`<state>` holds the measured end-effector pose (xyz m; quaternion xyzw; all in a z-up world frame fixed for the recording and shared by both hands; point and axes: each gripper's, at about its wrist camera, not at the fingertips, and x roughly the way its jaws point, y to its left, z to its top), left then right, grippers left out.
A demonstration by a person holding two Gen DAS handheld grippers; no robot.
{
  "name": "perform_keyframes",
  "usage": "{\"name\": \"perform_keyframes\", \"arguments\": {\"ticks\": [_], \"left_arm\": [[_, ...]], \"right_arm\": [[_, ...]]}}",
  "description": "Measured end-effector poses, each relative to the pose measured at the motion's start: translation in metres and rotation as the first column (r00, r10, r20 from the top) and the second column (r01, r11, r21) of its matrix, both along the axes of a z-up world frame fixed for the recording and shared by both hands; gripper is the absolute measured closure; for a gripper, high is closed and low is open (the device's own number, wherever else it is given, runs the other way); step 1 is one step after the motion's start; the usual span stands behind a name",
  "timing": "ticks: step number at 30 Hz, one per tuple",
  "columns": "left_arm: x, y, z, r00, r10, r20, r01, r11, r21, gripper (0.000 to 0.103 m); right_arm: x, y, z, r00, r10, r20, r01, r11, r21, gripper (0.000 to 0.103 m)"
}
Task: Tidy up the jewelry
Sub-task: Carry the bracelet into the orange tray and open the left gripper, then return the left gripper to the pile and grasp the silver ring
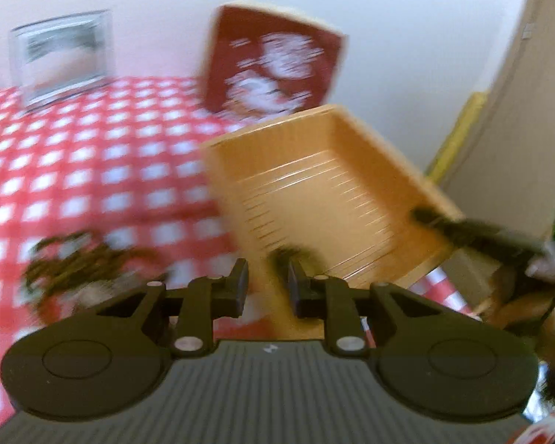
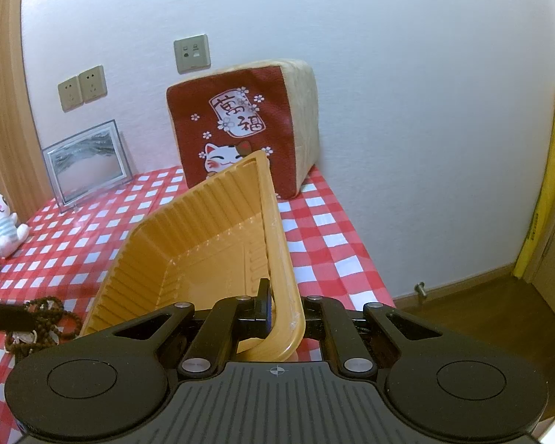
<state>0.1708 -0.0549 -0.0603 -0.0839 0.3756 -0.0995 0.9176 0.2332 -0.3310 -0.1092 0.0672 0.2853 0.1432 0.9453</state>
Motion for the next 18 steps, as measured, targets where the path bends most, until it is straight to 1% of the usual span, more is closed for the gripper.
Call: {"name": "perform_keyframes", "arguments": {"ticks": [2, 5, 10, 15, 18], "left_arm": [[-0.010, 0.020, -0.009, 0.997, 0.062, -0.042, -0.061, 0.998, 0.028, 0.083], [-0.021, 0.047, -0.022, 0.983, 0.153, -0.103, -0.148, 0.987, 0.057, 0.083], [-0.027, 0.070, -0.035, 0.963, 0.236, -0.131, -0.224, 0.969, 0.100, 0.083], [-0.022, 0.088, -0.049, 0.939, 0.298, -0.174, -0.290, 0.955, 0.067, 0.083], [-0.017, 0.097, -0.055, 0.924, 0.327, -0.195, -0.332, 0.943, 0.008, 0.083]], "right_arm": [[0.000, 0.000, 0.000, 1.000, 0.000, 0.000, 0.000, 1.000, 0.000, 0.096], [0.000, 0.000, -0.001, 1.000, -0.001, -0.005, 0.001, 1.000, -0.002, 0.096], [0.000, 0.000, -0.002, 1.000, -0.004, -0.011, 0.004, 1.000, -0.006, 0.096], [-0.001, 0.001, -0.002, 1.000, -0.001, -0.008, 0.001, 1.000, -0.009, 0.096], [-0.002, 0.002, -0.001, 1.000, 0.001, -0.006, -0.001, 1.000, -0.012, 0.096]]}}
